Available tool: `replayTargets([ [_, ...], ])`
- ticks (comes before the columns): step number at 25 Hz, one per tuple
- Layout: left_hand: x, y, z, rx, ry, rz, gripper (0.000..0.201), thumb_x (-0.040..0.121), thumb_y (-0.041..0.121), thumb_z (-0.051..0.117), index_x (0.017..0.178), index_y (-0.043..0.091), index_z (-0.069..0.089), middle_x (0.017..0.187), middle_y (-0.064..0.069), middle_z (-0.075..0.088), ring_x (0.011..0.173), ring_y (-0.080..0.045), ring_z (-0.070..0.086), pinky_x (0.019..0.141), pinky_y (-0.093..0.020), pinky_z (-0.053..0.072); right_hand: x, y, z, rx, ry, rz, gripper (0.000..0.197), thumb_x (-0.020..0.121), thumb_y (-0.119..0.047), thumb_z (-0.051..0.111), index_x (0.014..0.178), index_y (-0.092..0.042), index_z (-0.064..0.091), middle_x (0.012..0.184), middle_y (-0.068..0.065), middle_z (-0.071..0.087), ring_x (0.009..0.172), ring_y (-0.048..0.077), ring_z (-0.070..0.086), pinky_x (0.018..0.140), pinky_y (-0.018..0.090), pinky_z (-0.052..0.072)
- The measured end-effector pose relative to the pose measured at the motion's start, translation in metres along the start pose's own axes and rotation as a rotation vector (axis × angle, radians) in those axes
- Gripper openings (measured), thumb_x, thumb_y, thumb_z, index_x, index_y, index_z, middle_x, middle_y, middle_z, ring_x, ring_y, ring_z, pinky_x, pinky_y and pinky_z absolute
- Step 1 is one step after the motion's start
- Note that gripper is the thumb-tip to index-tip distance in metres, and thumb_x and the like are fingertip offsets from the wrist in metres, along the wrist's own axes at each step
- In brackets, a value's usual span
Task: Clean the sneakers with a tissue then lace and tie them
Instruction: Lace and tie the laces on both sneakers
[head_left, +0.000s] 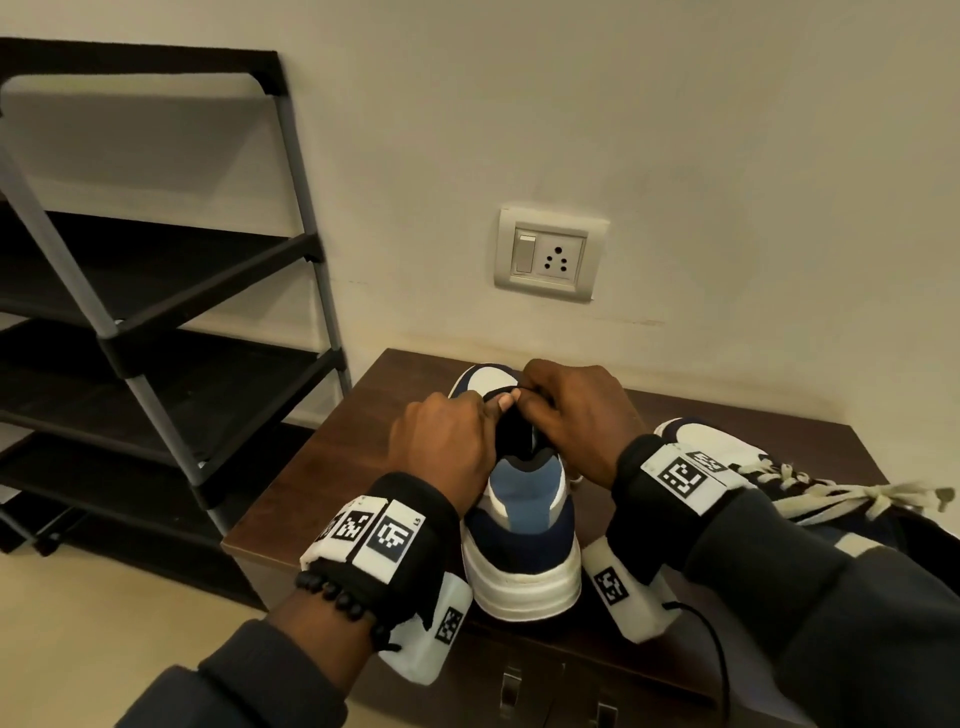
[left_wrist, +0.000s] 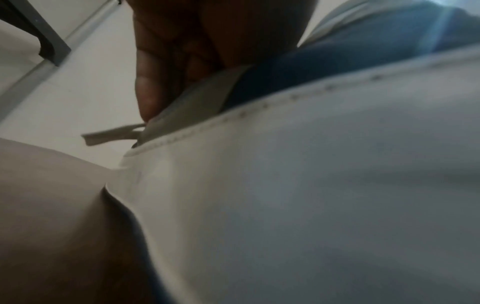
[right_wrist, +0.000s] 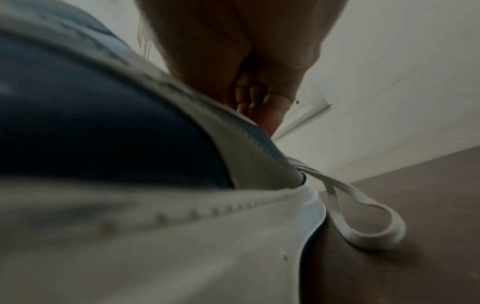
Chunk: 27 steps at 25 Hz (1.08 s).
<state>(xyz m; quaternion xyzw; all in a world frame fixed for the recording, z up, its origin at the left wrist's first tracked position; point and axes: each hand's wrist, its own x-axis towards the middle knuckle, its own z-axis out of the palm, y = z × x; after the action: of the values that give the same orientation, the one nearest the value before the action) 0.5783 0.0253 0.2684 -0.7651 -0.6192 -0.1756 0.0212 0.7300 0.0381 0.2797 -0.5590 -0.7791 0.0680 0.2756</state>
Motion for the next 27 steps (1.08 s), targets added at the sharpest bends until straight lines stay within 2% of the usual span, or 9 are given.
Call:
replayTargets([
  [3,-0.002,-0.001,-0.01,-0.001,-0.06,0.042,0.046,0.099,0.051,0.032,0.087,0.015,0.057,0.074,-0.005,0.053,0.071,-0.022,0.055,0.06,-0.03,0.038,-0.007,-0.002,-0.012,0.004,-0.085,0.012,0.015,0.093,-0.034,0.052,0.083,-0.023,0.056,0.072,-0.004,0.061,0.069,0.016,0.057,0.057,0.022,0.04],
  [5,-0.002,-0.008,-0.021,-0.104,-0.174,0.089,0.041,0.097,0.051,0.038,0.087,0.017,0.059,0.076,-0.001,0.058,0.072,-0.018,0.055,0.061,-0.027,0.038,-0.011,-0.002,-0.029,0.094,-0.196,0.003,0.022,0.094,-0.039,0.052,0.086,-0.02,0.061,0.076,-0.003,0.065,0.072,0.015,0.062,0.065,0.029,0.051],
  [7,-0.005,-0.018,-0.035,-0.242,-0.253,0.07,0.04,0.095,0.05,0.042,0.097,0.018,0.065,0.083,-0.001,0.066,0.079,-0.015,0.06,0.063,-0.025,0.04,-0.016,-0.001,-0.052,0.182,-0.238,0.029,0.03,0.096,-0.04,0.047,0.089,-0.016,0.064,0.081,-0.001,0.07,0.076,0.015,0.067,0.074,0.036,0.056],
  [11,-0.012,-0.031,-0.056,-0.301,-0.077,0.009,0.037,0.094,0.044,0.05,0.112,0.016,0.064,0.102,-0.001,0.069,0.093,-0.012,0.062,0.079,-0.024,0.046,-0.036,0.007,-0.083,0.238,-0.126,0.112,0.027,0.098,-0.033,0.045,0.095,-0.014,0.065,0.085,-0.003,0.071,0.075,0.007,0.069,0.077,0.036,0.057],
  [14,-0.014,-0.031,-0.066,-0.347,-0.014,0.0,0.033,0.091,0.036,0.06,0.115,0.014,0.063,0.108,-0.003,0.068,0.098,-0.013,0.062,0.082,-0.022,0.045,-0.061,0.005,-0.091,0.18,-0.115,0.109,0.023,0.098,-0.034,0.045,0.095,-0.021,0.064,0.087,-0.007,0.071,0.075,0.0,0.067,0.076,0.024,0.056],
  [16,-0.017,-0.025,-0.073,-0.325,0.026,0.017,0.023,0.092,0.031,0.06,0.108,0.016,0.064,0.101,-0.002,0.069,0.09,-0.012,0.061,0.077,-0.021,0.042,-0.081,-0.001,-0.1,0.19,-0.072,0.132,0.021,0.097,-0.034,0.045,0.094,-0.025,0.064,0.086,-0.009,0.071,0.075,-0.002,0.067,0.071,0.018,0.053],
  [20,-0.036,0.017,-0.093,-0.349,0.112,0.173,0.011,0.094,0.031,0.055,0.094,0.023,0.062,0.08,0.006,0.068,0.078,-0.011,0.061,0.068,-0.023,0.042,-0.108,-0.003,-0.136,0.23,0.062,0.267,0.024,0.097,-0.031,0.047,0.083,-0.023,0.065,0.073,-0.004,0.07,0.061,0.009,0.068,0.062,0.025,0.054],
  [24,-0.065,0.091,-0.075,-0.433,-0.079,0.473,0.013,0.093,0.035,0.055,0.093,0.023,0.06,0.082,0.007,0.067,0.078,-0.009,0.061,0.072,-0.031,0.05,-0.134,0.023,-0.176,0.093,0.131,0.379,0.029,0.096,-0.03,0.049,0.075,-0.019,0.065,0.062,0.001,0.068,0.052,0.014,0.065,0.056,0.022,0.048],
  [27,-0.078,0.124,-0.047,-0.475,-0.236,0.519,0.016,0.094,0.034,0.056,0.097,0.02,0.062,0.088,0.005,0.068,0.082,-0.01,0.06,0.075,-0.032,0.049,-0.163,0.053,-0.192,-0.008,0.132,0.481,0.029,0.096,-0.028,0.05,0.073,-0.017,0.064,0.061,0.001,0.068,0.05,0.013,0.064,0.055,0.022,0.046],
])
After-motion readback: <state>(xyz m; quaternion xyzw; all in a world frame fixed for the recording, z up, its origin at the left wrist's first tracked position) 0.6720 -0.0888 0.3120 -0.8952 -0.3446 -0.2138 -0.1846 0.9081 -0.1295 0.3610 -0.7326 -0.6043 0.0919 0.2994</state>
